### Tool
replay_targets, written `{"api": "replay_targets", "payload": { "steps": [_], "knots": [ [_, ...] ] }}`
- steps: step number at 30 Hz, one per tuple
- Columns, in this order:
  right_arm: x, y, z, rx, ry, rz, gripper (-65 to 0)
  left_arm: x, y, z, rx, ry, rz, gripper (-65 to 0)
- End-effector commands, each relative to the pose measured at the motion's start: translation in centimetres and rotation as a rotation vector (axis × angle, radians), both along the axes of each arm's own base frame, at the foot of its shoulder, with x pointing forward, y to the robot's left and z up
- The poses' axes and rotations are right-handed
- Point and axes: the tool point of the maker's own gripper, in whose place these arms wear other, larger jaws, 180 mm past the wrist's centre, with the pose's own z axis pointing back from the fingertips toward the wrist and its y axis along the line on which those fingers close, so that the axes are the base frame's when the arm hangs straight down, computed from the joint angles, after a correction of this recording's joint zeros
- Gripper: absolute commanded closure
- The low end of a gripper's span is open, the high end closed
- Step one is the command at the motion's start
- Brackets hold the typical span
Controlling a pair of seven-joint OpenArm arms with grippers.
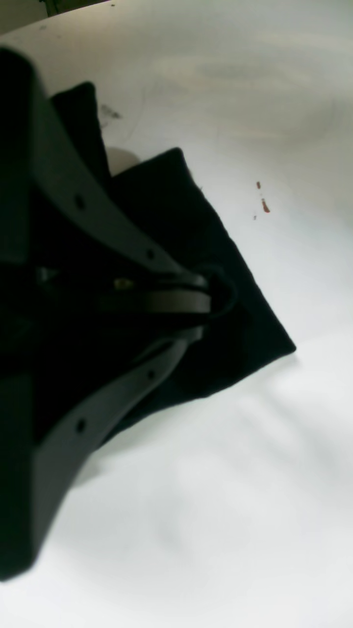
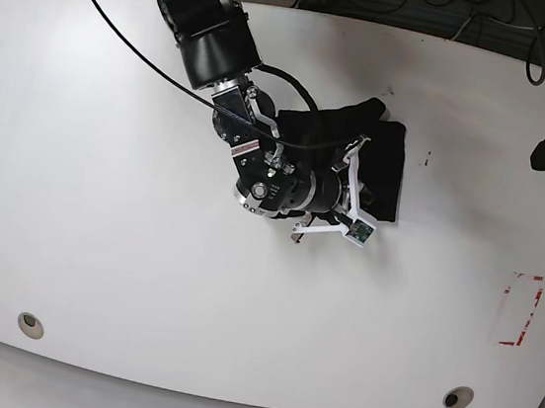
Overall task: Layout the t-shirt on the table in an organized manner, then fold the t-shirt properly
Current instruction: 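Press the folded bundle with the right gripper while the left arm retracts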
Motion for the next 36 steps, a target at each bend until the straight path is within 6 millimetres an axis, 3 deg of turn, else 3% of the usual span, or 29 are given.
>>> {"api": "replay_targets", "payload": {
  "steps": [1,9,20,36],
  "knots": [
    [1.1,1.1,3.1,0.068,-0.069,0.001,-0.6,0.9,0.3,1.6,0.011,-0.052,-0.01,-34.6],
    [1.1,1.6,6.4,0.124,-0.151,0.006,-0.6,0.9,0.3,1.5,0.01,-0.05,-0.013,-34.6],
    [1.5,2.9,8.6,0.19,-0.194,0.009,-0.6,0.8,-0.4,1.0,0.001,-0.036,-0.03,-34.6],
    [2.2,4.1,6.9,0.258,-0.133,-0.002,-1.3,0.7,-3.1,-0.6,-0.025,0.01,-0.107,-34.6]
  ]
}}
